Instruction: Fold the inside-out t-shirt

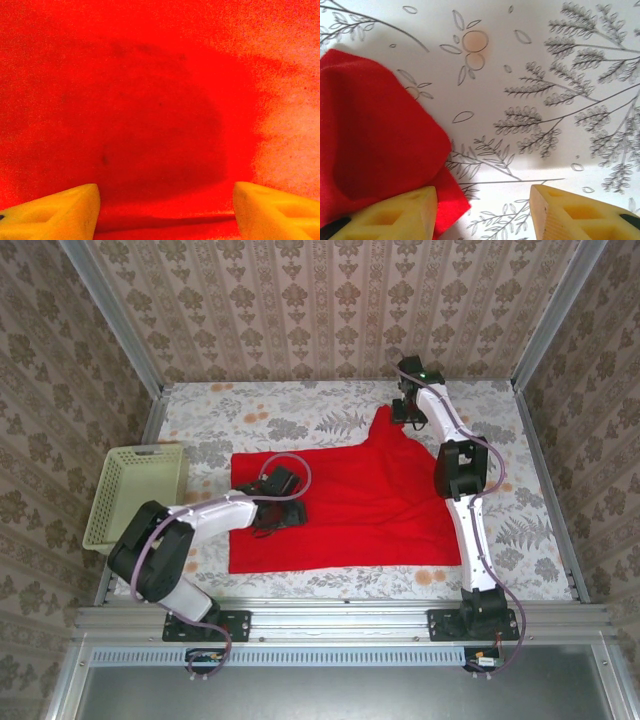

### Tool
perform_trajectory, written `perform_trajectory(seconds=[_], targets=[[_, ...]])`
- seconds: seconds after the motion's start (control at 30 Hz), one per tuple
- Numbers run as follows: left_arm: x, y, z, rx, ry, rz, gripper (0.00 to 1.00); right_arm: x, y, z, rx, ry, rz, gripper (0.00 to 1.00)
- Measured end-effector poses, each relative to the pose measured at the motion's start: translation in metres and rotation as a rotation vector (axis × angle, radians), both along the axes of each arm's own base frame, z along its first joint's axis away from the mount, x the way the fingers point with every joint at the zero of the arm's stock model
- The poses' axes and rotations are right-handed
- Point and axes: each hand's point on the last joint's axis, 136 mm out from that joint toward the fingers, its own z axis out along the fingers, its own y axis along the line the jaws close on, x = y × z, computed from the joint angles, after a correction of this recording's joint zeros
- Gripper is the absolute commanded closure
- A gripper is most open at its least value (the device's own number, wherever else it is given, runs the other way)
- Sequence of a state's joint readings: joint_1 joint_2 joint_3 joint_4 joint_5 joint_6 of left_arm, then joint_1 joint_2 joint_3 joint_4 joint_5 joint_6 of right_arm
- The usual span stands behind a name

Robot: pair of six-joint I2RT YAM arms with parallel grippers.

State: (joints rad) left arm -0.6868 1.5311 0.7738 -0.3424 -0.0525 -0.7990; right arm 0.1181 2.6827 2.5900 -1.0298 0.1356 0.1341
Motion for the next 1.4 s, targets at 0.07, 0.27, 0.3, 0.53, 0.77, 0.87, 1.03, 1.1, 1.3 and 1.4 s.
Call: perform_trajectory(seconds=[0.07,0.27,0.3,0.53,0.77,0.87,1.03,1.1,1.3,1.4], targets=[[-0.006,0.006,-0.003,-0.003,0.0,0.01,0.28,-0.001,-0.005,-0.003,-0.03,0.01,-0.007,0.46],[-0.014,0.013,-0.002,-0.034,-0.032,0.02,0.28,-0.007,-0.023,-0.008,-0.092,0.042,-0.037,0.46],[-0.015,0.014,-0.001,-0.036,-0.035,0.021,0.28,-0.008,-0.028,-0.008,-0.101,0.045,-0.044,0.47],[-0.022,0.02,-0.001,-0.037,-0.04,0.007,0.27,-0.003,-0.07,0.001,-0.12,0.026,-0.099,0.48],[-0.023,0.019,-0.001,-0.03,-0.039,-0.033,0.26,-0.01,-0.044,0.0,0.013,0.047,0.011,0.19],[-0.023,0.019,-0.001,-0.027,-0.04,-0.038,0.26,-0.017,-0.01,0.001,0.033,0.061,0.105,0.13],[-0.025,0.021,-0.001,-0.021,-0.037,-0.044,0.25,-0.018,0.026,0.002,0.027,0.051,0.212,0.11],[-0.027,0.022,-0.001,-0.017,-0.031,-0.044,0.25,-0.018,0.027,0.003,0.004,0.05,0.23,0.12],[-0.03,0.024,-0.001,-0.009,-0.021,-0.044,0.25,-0.009,0.011,0.007,-0.059,0.029,0.217,0.15],[-0.031,0.025,0.0,-0.008,-0.019,-0.044,0.25,-0.008,0.003,0.006,-0.089,0.03,0.203,0.15]])
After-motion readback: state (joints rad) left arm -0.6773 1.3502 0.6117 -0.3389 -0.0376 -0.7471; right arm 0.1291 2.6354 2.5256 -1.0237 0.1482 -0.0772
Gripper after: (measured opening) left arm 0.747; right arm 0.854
